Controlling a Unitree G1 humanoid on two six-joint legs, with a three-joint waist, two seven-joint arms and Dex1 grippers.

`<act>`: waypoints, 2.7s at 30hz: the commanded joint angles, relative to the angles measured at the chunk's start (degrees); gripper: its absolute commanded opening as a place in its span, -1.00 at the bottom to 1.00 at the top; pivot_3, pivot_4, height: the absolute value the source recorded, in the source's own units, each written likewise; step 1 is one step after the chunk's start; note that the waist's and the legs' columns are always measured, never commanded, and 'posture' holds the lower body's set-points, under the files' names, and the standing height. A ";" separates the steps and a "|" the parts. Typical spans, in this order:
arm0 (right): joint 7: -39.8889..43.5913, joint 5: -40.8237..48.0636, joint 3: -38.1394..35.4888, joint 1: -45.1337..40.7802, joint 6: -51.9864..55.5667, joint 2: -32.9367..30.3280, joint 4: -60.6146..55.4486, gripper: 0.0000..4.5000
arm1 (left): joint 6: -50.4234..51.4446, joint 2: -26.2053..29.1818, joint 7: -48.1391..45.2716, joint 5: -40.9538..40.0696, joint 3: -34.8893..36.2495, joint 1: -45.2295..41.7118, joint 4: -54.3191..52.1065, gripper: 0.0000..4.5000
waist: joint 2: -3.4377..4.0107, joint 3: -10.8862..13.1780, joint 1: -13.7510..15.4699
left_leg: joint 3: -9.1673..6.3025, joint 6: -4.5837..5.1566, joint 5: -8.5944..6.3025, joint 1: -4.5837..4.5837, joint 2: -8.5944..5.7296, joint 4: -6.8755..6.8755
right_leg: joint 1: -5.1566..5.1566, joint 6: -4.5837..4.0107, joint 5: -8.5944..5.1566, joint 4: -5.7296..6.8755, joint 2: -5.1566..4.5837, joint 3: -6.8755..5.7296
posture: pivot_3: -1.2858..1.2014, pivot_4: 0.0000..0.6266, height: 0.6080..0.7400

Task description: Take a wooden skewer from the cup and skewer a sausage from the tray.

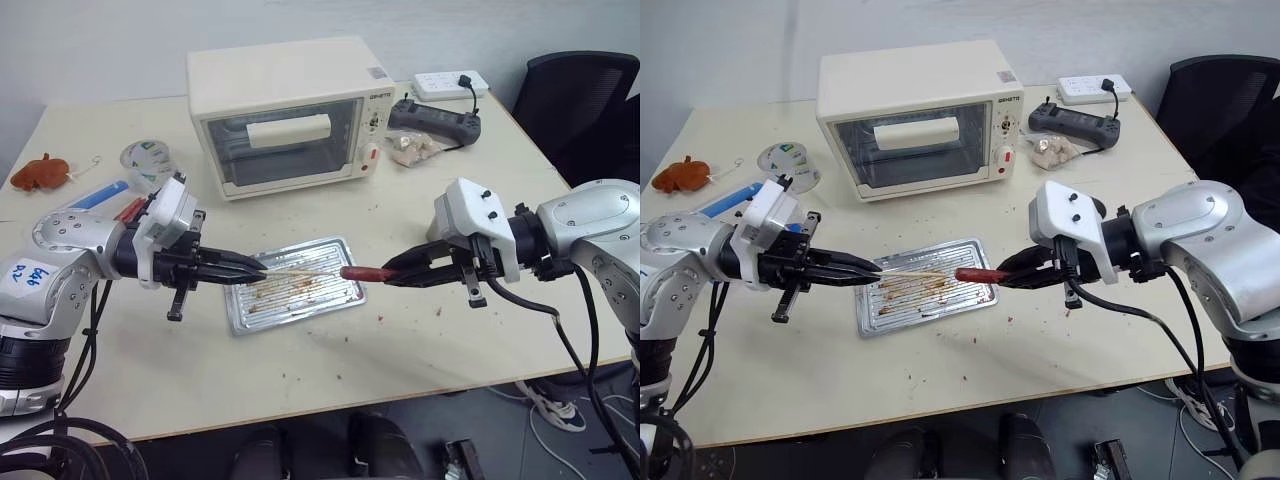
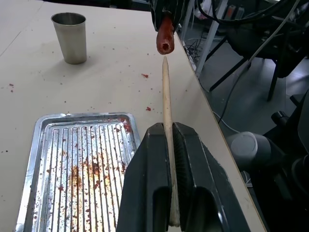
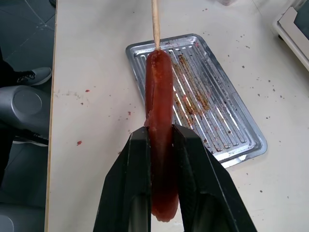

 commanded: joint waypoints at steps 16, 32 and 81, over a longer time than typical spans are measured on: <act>-1.07 2.37 -1.54 -1.06 -0.13 -0.45 -2.67 -0.71 | -0.75 -0.49 -0.99 0.04 -0.18 -2.85 0.03 -1.00 | 0.00 0.00 0.01 | 0.00 0.00 0.00 0.00 0.00 0.03 | 0.00 0.00 0.00 0.01 0.00 0.00 | 0.03 -0.52 1.00; -2.19 3.93 1.39 -6.61 0.42 2.86 -4.03 -0.71 | -2.12 -4.62 -3.10 1.55 -5.37 -6.50 0.84 -1.00 | 0.00 0.00 0.04 | -0.02 0.01 0.00 -0.02 0.00 0.09 | 0.01 0.01 0.00 0.04 0.01 0.00 | 0.03 -0.52 1.00; -32.87 22.87 -17.77 -4.59 14.39 10.46 -2.74 0.99 | -29.75 13.06 15.72 17.48 27.20 8.21 54.26 -1.00 | -0.13 -0.08 -0.45 | 0.16 0.12 -0.16 -0.23 0.12 0.11 | -0.14 0.00 0.00 -0.03 0.01 -0.11 | 0.03 -0.52 1.00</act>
